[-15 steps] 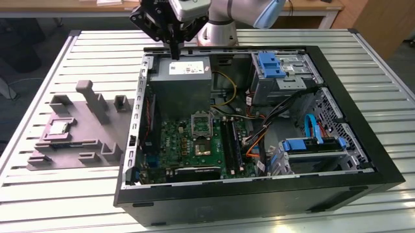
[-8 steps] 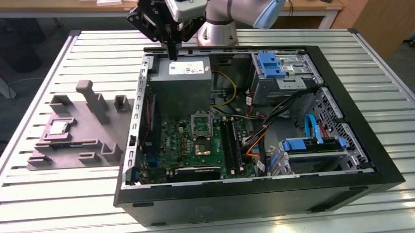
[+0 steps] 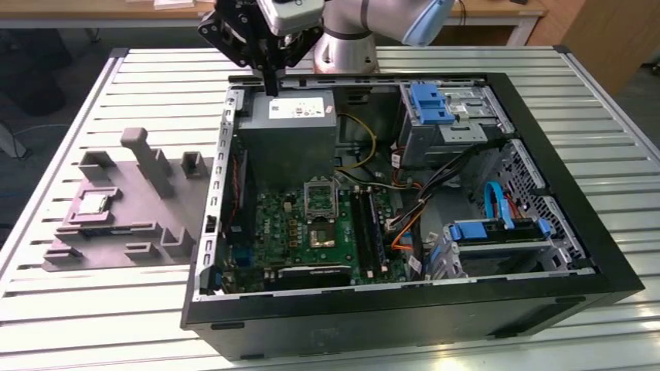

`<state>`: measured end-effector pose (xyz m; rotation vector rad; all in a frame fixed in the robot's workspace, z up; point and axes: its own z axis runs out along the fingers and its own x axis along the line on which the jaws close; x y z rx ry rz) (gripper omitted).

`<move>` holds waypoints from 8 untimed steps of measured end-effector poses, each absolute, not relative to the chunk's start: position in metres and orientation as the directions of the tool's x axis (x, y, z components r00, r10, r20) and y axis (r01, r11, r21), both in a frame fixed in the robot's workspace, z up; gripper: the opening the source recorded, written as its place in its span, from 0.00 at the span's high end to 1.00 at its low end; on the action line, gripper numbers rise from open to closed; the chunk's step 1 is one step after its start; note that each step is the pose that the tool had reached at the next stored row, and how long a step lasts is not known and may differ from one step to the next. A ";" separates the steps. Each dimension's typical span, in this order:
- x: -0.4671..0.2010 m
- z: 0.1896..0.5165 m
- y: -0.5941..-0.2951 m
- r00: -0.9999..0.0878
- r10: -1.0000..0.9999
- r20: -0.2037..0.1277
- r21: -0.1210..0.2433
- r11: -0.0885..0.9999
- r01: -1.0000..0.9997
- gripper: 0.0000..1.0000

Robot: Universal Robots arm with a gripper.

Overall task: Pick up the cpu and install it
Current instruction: 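Reach for the cpu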

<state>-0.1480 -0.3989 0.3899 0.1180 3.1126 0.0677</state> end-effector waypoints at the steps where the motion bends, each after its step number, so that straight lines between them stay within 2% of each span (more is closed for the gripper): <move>1: -0.148 0.390 -0.399 -0.997 0.076 -0.024 0.044 0.996 0.075 0.89; 8: -0.151 0.389 -0.399 -0.997 0.076 -0.024 0.044 0.996 0.075 0.89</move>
